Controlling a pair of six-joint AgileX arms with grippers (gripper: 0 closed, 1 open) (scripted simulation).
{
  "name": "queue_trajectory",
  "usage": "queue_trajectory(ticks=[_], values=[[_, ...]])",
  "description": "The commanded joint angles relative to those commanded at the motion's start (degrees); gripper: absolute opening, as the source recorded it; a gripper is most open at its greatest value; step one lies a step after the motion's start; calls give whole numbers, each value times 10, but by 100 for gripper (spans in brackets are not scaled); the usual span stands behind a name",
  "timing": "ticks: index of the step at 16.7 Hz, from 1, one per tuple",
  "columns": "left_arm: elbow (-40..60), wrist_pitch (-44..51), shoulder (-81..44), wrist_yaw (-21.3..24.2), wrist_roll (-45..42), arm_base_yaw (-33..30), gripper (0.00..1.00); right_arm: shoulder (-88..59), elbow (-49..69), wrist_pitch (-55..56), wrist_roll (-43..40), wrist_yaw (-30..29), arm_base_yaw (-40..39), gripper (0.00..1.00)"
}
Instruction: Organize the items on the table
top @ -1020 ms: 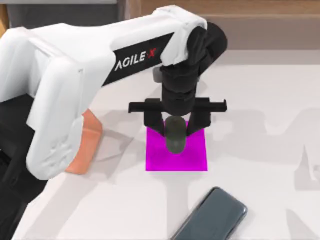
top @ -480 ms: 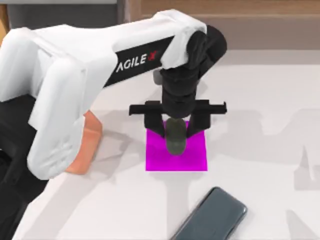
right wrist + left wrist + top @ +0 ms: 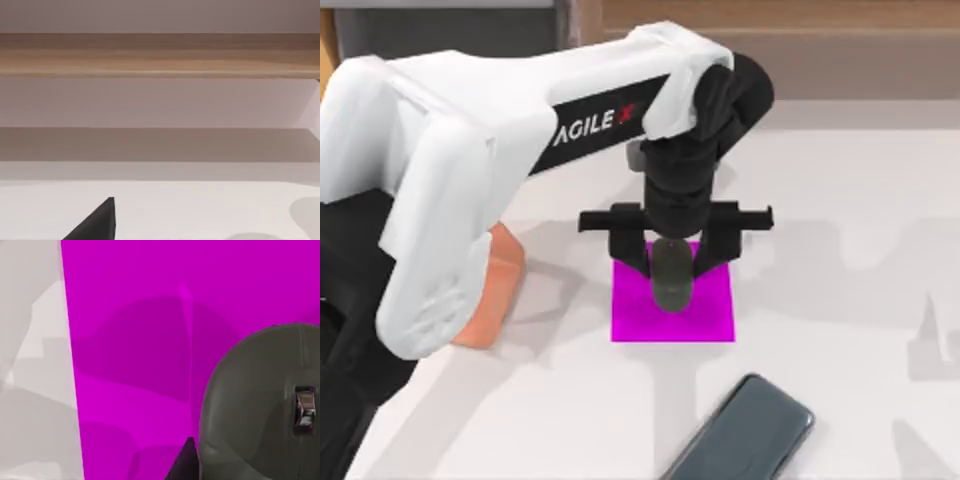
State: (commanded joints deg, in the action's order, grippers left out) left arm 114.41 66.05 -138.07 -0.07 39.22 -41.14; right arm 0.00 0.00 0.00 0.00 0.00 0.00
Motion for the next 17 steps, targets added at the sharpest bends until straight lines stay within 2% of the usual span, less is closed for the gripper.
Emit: queue_trajectory(ticks=[9,17], values=[[0,0,0,0,0,0,98,0,0,0,0,0,0,100],[0,0,0,0,0,0,100,0,0,0,0,0,0,100]])
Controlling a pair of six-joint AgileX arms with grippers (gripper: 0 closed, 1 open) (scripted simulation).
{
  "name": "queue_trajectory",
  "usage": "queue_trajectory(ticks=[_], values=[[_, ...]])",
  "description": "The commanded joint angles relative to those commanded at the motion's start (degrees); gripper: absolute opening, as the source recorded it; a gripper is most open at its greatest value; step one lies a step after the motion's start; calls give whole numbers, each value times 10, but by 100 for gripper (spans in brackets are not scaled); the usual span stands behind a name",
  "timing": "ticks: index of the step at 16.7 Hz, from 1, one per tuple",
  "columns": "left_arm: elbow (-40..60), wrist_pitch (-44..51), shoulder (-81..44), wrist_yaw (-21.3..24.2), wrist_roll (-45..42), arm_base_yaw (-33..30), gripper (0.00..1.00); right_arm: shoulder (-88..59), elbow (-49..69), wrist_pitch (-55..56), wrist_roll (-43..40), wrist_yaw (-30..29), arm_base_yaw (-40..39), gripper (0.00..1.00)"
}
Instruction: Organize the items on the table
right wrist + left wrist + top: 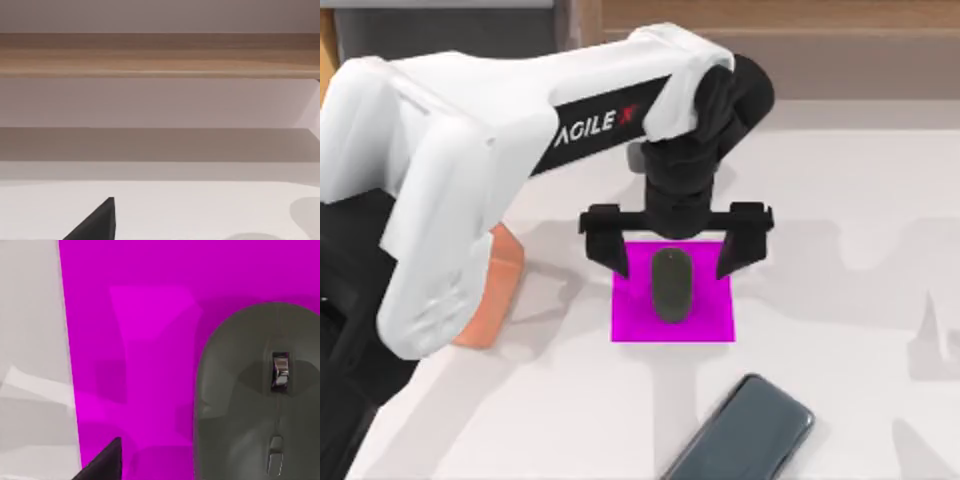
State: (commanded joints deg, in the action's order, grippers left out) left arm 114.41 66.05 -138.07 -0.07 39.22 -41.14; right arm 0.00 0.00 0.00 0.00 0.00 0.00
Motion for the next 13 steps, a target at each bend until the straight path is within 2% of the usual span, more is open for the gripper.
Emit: queue_trajectory(ticks=[5,13], values=[[-20,-5,27,0,-16,-20,100,0,0,0,0,0,0,100],[-177,-36,146,-3,-117,-153,100,0,0,0,0,0,0,100]])
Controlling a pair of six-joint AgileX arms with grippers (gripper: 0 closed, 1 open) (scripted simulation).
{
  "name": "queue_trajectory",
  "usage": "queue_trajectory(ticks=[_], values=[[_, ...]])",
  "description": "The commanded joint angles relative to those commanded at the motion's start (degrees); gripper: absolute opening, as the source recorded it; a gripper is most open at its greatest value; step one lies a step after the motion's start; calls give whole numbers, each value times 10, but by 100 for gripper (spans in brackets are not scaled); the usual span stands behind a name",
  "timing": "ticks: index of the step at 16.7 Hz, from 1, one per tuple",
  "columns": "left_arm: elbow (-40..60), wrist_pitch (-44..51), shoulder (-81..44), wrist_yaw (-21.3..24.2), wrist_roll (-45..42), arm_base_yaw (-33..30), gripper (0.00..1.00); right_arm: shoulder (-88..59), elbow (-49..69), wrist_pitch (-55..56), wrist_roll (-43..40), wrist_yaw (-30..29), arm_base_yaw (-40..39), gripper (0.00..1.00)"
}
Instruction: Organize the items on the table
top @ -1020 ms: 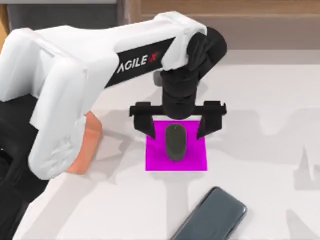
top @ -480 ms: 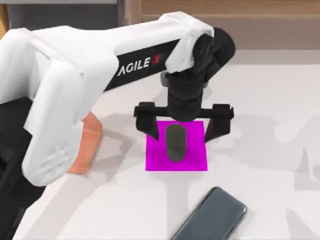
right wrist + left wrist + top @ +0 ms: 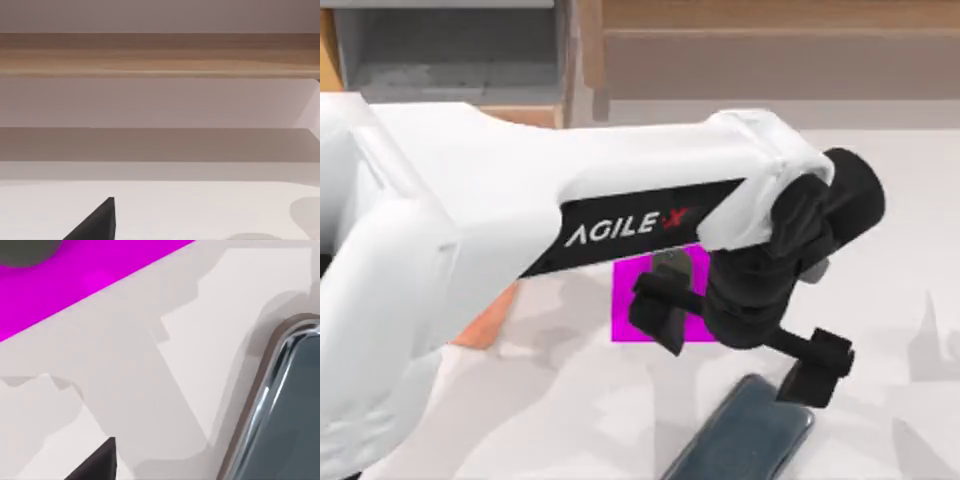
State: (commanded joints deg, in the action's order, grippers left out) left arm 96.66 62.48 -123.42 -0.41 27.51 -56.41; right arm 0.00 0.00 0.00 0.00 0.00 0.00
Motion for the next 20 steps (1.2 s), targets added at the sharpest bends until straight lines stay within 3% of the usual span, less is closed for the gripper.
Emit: queue_trajectory(ticks=[6,12,20], values=[[-81,-17,70,-3,-54,-71,100,0,0,0,0,0,0,100],[-86,-26,65,-3,-55,-70,100,0,0,0,0,0,0,100],[-160,-155,13,-3,-58,-70,100,0,0,0,0,0,0,100]])
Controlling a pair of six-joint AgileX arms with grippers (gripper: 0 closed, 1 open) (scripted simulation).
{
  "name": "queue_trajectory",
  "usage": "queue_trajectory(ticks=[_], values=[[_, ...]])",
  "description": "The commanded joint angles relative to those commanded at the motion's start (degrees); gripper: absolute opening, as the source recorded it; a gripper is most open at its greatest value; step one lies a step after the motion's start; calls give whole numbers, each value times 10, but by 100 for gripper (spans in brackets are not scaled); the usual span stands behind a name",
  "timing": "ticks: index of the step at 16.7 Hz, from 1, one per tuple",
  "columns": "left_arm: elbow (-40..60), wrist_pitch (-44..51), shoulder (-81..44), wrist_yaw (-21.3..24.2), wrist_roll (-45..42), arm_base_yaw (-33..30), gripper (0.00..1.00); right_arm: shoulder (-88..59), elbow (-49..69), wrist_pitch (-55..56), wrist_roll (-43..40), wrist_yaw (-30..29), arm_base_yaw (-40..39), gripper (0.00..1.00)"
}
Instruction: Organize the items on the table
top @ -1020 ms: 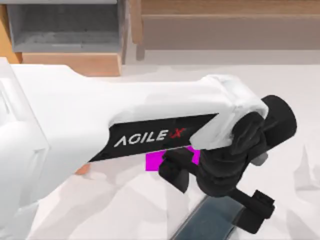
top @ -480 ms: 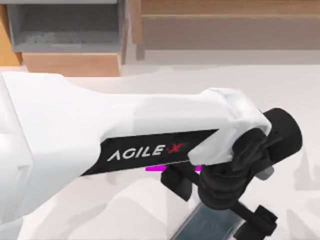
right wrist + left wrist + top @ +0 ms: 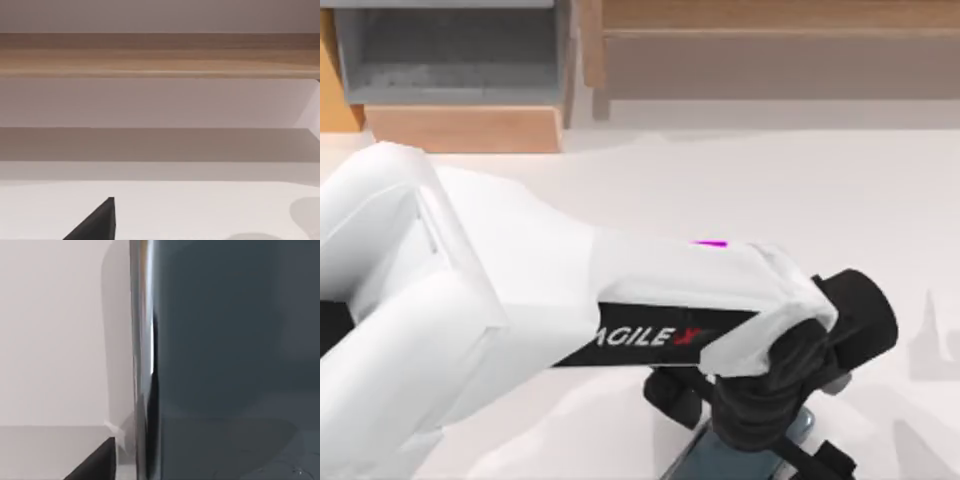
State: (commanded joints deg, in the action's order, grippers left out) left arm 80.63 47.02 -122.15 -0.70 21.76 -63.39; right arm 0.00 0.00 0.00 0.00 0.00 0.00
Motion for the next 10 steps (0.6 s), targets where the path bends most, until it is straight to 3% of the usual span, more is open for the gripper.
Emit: queue_trajectory(ticks=[4,10], values=[[-1,-1,-1,0,0,0,100,0,0,0,0,0,0,100],[-1,-1,-1,0,0,0,55,0,0,0,0,0,0,100]])
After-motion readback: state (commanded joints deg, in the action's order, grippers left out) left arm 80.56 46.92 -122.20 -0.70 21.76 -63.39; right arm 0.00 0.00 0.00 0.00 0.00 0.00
